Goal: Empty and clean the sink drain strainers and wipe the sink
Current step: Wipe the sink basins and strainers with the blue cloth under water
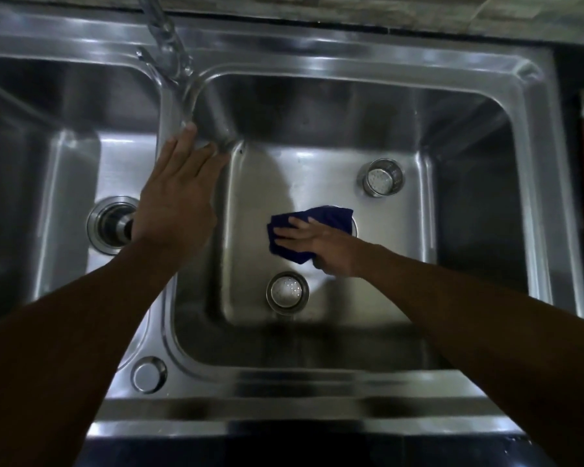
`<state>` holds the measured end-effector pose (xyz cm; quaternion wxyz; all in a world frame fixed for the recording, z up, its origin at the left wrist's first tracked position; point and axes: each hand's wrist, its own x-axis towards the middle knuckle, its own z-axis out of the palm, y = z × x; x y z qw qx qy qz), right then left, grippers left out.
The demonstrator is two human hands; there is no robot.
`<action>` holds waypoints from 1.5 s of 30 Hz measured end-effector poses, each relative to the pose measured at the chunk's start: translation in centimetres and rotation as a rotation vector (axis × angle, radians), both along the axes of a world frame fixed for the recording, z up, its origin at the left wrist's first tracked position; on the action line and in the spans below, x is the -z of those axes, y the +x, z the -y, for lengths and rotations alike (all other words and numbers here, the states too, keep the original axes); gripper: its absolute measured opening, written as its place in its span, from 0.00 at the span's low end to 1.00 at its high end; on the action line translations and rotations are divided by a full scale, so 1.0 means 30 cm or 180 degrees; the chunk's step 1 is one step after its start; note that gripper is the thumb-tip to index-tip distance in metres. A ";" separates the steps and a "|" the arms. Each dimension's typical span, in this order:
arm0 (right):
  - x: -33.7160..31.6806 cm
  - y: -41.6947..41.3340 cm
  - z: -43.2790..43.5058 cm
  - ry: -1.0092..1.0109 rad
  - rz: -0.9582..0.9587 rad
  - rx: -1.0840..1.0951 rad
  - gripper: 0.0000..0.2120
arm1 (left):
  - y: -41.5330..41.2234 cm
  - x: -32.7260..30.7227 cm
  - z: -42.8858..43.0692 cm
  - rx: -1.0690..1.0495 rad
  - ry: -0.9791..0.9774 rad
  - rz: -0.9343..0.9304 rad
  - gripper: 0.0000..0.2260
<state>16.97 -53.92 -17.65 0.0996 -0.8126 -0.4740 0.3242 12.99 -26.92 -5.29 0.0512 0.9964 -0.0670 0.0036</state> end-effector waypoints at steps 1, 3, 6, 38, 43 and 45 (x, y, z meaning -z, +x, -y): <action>0.002 -0.009 0.018 0.0023 -0.0049 0.0026 0.43 | 0.002 -0.002 0.002 0.0017 0.0063 -0.0013 0.31; 0.005 -0.021 0.042 0.0086 -0.0225 0.0187 0.44 | -0.002 -0.009 0.013 0.0220 0.0389 -0.0075 0.30; 0.003 -0.024 0.039 0.0209 -0.0473 0.0452 0.42 | -0.035 0.001 0.109 0.0805 0.0980 -0.0388 0.27; -0.026 -0.177 0.239 -0.0513 -0.0195 -0.1114 0.34 | -0.037 -0.068 0.032 0.0624 0.0654 -0.0776 0.35; -0.017 -0.199 0.145 -0.0187 -0.0048 -0.1304 0.38 | -0.041 -0.031 0.022 0.0322 -0.0056 -0.0477 0.37; 0.003 -0.220 0.027 0.0077 -0.0085 -0.1170 0.36 | -0.037 -0.024 0.024 0.0244 -0.0052 -0.0416 0.40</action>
